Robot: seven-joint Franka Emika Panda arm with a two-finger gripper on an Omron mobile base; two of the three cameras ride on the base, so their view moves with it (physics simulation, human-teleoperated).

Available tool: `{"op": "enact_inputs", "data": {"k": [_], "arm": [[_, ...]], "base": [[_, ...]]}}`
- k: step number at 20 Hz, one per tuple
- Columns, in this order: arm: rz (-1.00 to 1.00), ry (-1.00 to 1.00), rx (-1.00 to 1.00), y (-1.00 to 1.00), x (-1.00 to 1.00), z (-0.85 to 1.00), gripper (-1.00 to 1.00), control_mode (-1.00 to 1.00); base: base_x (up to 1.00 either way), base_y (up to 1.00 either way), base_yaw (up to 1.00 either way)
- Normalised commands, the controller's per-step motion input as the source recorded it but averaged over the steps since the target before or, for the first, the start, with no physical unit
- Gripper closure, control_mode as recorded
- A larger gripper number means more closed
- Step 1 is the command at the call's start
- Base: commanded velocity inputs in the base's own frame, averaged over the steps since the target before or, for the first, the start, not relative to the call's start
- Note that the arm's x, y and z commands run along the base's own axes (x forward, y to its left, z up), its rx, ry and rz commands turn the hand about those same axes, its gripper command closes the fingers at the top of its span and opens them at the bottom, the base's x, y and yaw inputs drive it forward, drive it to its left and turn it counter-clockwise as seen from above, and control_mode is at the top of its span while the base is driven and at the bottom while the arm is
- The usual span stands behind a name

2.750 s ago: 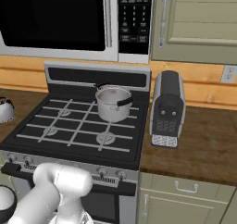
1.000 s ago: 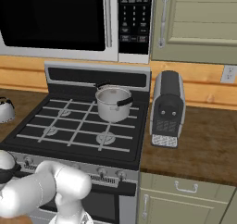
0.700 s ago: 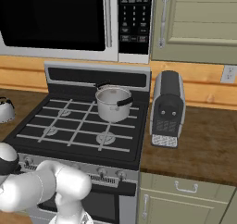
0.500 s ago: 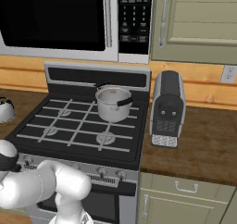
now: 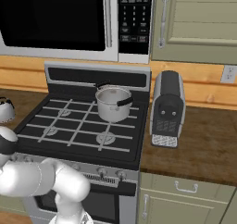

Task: Pick the kettle from the counter and place it on a stove burner. Then turn the burner on.

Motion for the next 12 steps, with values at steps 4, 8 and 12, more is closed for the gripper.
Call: {"op": "enact_inputs", "data": {"k": [4,8,12], "arm": [[0.0,0.06,0.0,0.29,0.36,-0.18,-1.0,-1.0],[0.0,0.08,0.0,0.34,0.32,-0.18,-1.0,-1.0],[0.0,0.08,0.0,0.37,0.34,-0.2,-1.0,-1.0]], "base": [[0.0,0.0,0.0],[0.0,0.0,0.0],[0.0,0.0,0.0]]}}
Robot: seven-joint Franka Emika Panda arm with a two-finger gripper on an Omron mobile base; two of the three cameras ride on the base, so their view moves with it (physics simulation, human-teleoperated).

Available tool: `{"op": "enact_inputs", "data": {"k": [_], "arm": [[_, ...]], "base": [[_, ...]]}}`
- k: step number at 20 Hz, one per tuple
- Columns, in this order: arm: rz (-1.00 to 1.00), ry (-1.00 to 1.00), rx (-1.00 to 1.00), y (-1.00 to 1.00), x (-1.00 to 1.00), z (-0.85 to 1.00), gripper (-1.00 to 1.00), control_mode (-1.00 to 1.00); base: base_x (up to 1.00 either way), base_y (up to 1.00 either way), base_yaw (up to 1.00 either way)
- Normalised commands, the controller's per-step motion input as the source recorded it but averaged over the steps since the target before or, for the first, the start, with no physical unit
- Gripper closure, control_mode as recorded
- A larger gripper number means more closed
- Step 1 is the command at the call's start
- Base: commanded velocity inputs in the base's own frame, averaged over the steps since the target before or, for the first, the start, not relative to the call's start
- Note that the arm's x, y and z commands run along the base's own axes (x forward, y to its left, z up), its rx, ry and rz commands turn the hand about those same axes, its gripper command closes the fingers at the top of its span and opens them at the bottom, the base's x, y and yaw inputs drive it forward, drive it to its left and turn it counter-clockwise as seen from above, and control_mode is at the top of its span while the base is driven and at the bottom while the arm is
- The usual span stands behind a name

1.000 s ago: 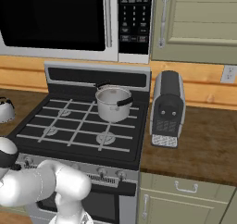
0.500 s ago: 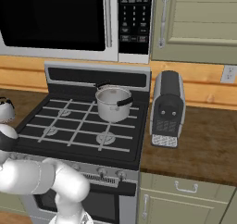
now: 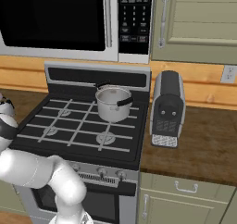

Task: Pick the kettle from the counter and place it on a stove burner. Then turn the burner on.

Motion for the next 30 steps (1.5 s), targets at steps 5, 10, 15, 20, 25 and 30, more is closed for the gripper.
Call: {"op": "enact_inputs", "data": {"k": [5,10,15,20,25,30], "arm": [[0.0,0.04,0.0,0.44,0.36,-0.16,-1.0,-1.0],[0.0,0.02,-0.02,0.44,0.39,-0.17,-1.0,-1.0],[0.0,0.04,-0.05,0.4,0.39,-0.26,-1.0,-1.0],[0.0,0.01,-0.04,0.3,0.38,-0.29,-1.0,-1.0],[0.0,0.0,-0.03,0.16,0.32,-0.31,-1.0,-1.0],[0.0,0.0,-0.03,0.12,0.25,-0.29,1.0,-1.0]], "base": [[0.0,0.0,0.0],[0.0,0.0,0.0],[0.0,0.0,0.0],[0.0,0.0,0.0],[0.0,0.0,0.0],[0.0,0.0,0.0]]}}
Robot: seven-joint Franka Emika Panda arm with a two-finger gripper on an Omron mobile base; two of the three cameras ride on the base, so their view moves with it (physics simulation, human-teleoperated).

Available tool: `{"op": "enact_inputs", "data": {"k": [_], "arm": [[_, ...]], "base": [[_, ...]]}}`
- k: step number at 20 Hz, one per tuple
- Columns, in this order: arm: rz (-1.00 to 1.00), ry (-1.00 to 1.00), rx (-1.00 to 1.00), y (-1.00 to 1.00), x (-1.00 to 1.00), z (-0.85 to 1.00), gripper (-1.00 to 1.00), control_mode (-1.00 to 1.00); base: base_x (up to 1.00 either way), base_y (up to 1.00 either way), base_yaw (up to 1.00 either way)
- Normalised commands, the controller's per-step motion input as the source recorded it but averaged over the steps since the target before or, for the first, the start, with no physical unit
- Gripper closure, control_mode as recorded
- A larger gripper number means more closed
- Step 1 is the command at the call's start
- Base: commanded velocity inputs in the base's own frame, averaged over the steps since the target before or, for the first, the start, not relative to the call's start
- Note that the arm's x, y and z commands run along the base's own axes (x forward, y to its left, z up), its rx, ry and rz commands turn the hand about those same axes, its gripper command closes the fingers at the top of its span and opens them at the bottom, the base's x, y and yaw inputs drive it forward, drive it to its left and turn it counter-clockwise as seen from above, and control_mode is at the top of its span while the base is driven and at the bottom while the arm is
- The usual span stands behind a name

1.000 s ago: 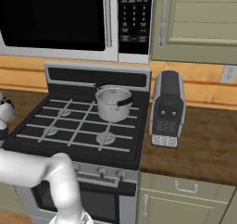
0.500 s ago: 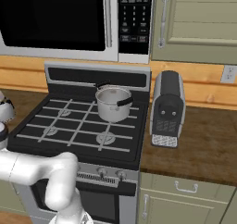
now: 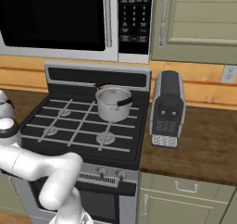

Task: Pick the kettle from the counter and place it on a stove burner. Then turn the burner on.

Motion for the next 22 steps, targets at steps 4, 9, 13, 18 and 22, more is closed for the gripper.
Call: {"op": "enact_inputs", "data": {"k": [4,9,13,18,22], "arm": [[0.0,0.0,-0.03,0.04,0.17,-0.19,1.0,-1.0],[0.0,0.0,-0.01,0.0,0.0,-0.25,1.0,-1.0],[0.0,-0.01,0.0,0.0,0.0,-0.23,1.0,-1.0],[-0.08,-0.13,0.0,-0.16,-0.04,-0.05,1.0,-1.0],[-0.18,-0.29,0.0,-0.7,-0.32,0.17,1.0,-1.0]], "base": [[0.0,0.0,0.0],[0.0,0.0,0.0],[0.0,0.0,0.0],[0.0,0.0,0.0],[0.0,0.0,0.0]]}}
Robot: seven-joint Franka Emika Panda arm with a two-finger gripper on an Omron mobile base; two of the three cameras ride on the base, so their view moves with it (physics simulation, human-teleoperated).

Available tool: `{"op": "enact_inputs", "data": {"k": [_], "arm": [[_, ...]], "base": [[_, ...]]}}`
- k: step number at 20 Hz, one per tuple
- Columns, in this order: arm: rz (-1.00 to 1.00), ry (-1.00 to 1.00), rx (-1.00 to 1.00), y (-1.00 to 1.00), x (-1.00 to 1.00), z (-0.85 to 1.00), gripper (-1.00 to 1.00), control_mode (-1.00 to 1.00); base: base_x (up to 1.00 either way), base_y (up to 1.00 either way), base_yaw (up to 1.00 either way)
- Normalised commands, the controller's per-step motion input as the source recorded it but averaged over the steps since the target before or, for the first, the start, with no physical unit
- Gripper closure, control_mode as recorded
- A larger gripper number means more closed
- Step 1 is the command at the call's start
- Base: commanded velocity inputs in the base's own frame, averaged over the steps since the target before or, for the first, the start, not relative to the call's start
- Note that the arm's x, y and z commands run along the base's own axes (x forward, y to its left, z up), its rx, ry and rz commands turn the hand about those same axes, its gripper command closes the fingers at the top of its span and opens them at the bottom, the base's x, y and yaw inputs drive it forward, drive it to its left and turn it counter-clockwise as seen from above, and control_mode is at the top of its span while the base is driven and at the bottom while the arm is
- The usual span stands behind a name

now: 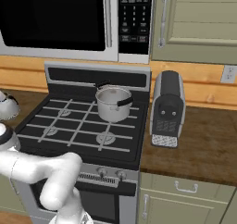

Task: Pick the kettle from the counter and place it on a stove burner. Then turn the burner on.

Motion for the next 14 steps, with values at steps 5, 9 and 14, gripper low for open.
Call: {"op": "enact_inputs", "data": {"k": [5,9,14], "arm": [[-0.28,-0.14,0.04,-0.99,-0.44,0.41,1.0,-1.0],[-0.36,-0.01,0.14,-1.0,-0.55,0.24,1.0,-1.0],[-0.36,0.0,0.19,-1.0,-0.49,0.04,1.0,-1.0]], "base": [[0.0,0.0,0.0],[0.0,0.0,0.0],[0.0,0.0,0.0]]}}
